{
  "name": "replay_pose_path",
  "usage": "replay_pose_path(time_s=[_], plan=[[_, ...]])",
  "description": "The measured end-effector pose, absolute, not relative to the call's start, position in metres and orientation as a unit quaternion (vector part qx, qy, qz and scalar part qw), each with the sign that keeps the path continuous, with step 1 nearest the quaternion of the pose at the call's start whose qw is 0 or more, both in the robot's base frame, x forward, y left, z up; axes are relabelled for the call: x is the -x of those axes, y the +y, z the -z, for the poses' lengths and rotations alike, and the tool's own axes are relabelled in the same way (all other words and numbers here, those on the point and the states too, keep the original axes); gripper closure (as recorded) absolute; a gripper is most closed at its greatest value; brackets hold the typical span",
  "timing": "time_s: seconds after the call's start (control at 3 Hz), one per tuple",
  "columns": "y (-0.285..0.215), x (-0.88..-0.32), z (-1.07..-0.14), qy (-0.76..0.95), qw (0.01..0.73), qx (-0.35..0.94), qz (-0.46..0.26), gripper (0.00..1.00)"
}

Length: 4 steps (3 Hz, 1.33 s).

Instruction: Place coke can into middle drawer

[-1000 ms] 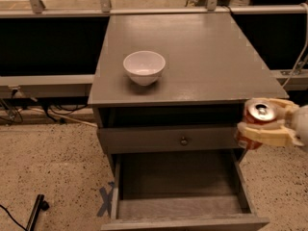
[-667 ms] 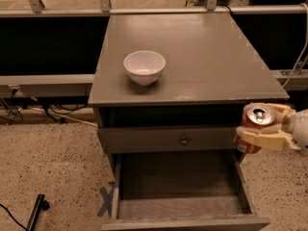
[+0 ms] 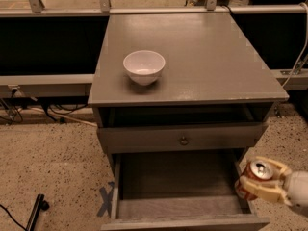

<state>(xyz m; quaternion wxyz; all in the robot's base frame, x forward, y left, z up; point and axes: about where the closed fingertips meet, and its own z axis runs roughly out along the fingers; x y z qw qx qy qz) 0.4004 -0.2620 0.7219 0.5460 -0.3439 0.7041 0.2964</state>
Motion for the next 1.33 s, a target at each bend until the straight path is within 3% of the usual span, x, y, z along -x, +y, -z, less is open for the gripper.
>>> replay_pose_path(time_s=[0.67, 1.33], plan=[[-0.264, -0.385, -0.667, 0.683, 0.557, 0.336, -0.332, 1.0], [-0.23, -0.461, -0.607, 0.644, 0.541, 0.399, -0.365, 1.0]])
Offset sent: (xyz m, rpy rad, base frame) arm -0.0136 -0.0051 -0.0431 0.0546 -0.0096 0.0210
